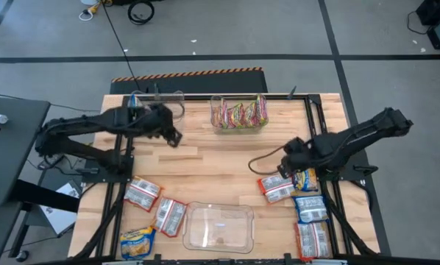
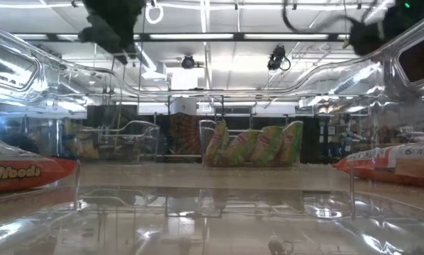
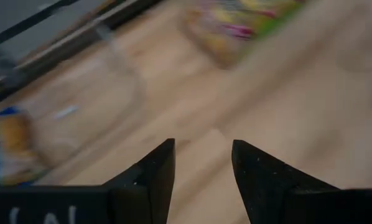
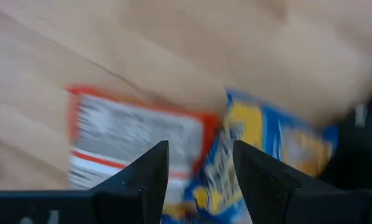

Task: Sort Maruchan noodles
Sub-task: Put the blue noodle pack into the top left transparent bin

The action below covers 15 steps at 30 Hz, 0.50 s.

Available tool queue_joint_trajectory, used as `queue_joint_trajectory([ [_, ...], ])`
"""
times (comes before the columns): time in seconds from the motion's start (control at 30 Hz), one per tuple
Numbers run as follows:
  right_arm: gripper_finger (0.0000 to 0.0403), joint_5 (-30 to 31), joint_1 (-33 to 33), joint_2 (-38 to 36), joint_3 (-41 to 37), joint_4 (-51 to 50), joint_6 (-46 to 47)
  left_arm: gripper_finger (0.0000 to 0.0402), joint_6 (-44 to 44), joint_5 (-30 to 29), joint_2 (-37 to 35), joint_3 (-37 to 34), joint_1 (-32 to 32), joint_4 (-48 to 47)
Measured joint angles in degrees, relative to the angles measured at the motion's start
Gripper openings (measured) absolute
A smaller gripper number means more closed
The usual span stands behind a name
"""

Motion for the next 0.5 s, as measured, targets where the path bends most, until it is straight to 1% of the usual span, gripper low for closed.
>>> queue_joint_trajectory([
  [0.07,0.0185,-2.3,1.8,1.6,-2.3,0.8,6.7,0.0164,-1.2,-0.1,0.0,0.0,-4.4,0.4],
  [0.2,0.0185,-2.4,3.0,5.4,-3.8,0.6,15.9,0.0164,-6.3,-1.2,0.1,0.0,-13.9,0.5],
  [0.3,0.0185,-3.1,2.8,7.9,-3.8,-1.8,18.6,0.0164,-10.6,-4.4,0.1,0.0,-21.2,1.6],
  [0.4,0.0185,-6.3,2.5,10.2,-3.9,-3.3,18.9,0.0164,-14.6,-8.8,0.1,0.0,-27.3,1.8],
  [0.5,0.0185,-10.8,2.4,12.1,-5.3,2.4,18.7,0.0164,-17.1,-12.4,0.1,0.0,-32.5,1.8],
])
